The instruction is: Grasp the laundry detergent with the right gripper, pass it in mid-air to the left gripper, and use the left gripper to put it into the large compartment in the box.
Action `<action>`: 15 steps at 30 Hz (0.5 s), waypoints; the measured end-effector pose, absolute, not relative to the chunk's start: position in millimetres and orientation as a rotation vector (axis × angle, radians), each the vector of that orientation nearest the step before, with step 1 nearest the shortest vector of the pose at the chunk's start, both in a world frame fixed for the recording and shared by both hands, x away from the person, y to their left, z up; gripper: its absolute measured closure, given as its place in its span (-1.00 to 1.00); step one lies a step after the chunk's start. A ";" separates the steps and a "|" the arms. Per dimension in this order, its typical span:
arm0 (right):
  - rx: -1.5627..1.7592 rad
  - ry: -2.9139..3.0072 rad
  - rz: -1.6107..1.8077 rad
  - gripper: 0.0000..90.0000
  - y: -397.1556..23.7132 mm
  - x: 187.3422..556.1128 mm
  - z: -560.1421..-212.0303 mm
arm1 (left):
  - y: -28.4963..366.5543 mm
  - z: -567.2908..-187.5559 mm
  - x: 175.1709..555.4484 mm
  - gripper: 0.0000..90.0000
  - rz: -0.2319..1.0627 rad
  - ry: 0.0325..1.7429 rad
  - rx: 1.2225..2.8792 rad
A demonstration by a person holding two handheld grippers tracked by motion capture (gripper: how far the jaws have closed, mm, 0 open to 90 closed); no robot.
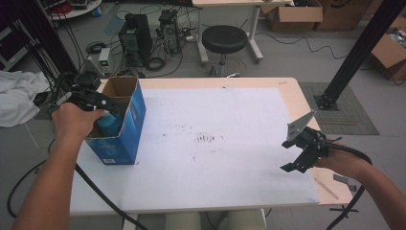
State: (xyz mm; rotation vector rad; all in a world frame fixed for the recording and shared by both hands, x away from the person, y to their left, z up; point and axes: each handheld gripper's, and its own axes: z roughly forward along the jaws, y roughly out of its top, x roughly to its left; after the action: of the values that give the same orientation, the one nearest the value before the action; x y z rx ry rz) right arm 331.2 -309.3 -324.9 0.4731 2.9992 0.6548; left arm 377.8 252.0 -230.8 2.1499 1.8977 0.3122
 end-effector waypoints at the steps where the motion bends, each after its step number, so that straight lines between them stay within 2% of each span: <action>1: 0.474 3.000 0.655 -0.64 -309.3 331.2 -324.9 | 251.9 -230.2 377.6 -0.53 0.312 1.896 2.152; 15: 0.472 3.001 0.649 -0.64 -308.5 330.7 -323.8 | 239.1 -215.9 373.2 -0.57 0.321 1.839 2.204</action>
State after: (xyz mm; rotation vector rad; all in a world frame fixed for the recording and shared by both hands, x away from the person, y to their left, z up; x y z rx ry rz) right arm 330.7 -308.5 -323.8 0.4718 3.0012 0.6490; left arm 373.2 239.1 -215.9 2.2039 1.8394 0.3214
